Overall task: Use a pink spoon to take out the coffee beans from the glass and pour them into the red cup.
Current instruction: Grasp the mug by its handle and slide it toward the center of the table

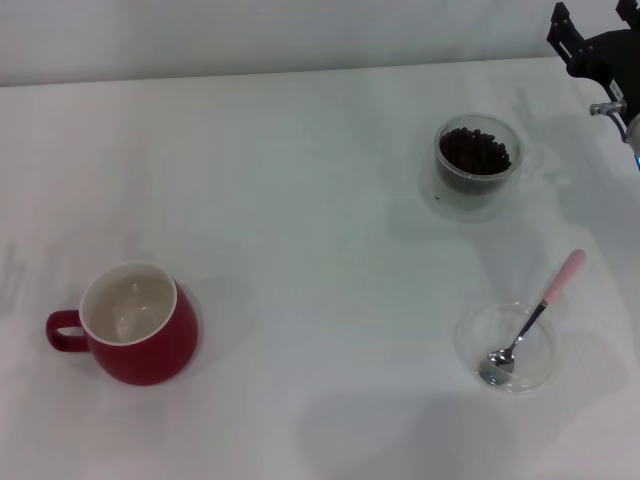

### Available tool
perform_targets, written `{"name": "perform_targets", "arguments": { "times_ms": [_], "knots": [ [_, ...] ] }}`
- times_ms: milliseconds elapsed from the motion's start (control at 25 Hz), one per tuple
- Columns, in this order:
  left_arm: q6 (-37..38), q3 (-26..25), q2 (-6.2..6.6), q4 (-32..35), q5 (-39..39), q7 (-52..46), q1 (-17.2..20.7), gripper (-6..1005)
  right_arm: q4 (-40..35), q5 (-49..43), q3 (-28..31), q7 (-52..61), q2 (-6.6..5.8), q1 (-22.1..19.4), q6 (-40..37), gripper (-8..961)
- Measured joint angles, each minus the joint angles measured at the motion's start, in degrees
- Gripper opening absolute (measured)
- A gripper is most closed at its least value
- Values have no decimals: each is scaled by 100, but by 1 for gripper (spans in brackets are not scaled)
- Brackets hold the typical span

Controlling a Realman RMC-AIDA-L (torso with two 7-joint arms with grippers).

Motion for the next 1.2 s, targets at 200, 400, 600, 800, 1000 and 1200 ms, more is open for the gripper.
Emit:
{"name": "perform_targets", "arguments": {
  "times_ms": [200, 400, 600, 800, 1000, 1200],
  "knots": [
    [171, 0, 32, -46, 368, 47, 273, 888, 18, 82, 43, 0, -16, -9, 0, 834],
    [504, -1, 46, -500, 997, 8, 771, 888, 85, 288, 82, 0, -40, -21, 1, 833],
    [610, 0, 54, -868, 1536, -113, 1062, 888, 86, 304, 323, 0, -46, -23, -38, 833],
    [691, 0, 51, -1349, 2170, -432, 1053, 887, 94, 313, 565, 0, -32, -97, -84, 833],
    [524, 0, 50, -1677, 2814, -811, 867, 887, 85, 315, 574, 19, -28, -167, -101, 833],
    [240, 0, 38, -1690, 3175, -919, 795, 887, 92, 317, 563, 252, -27, -302, -260, 832]
  ]
}}
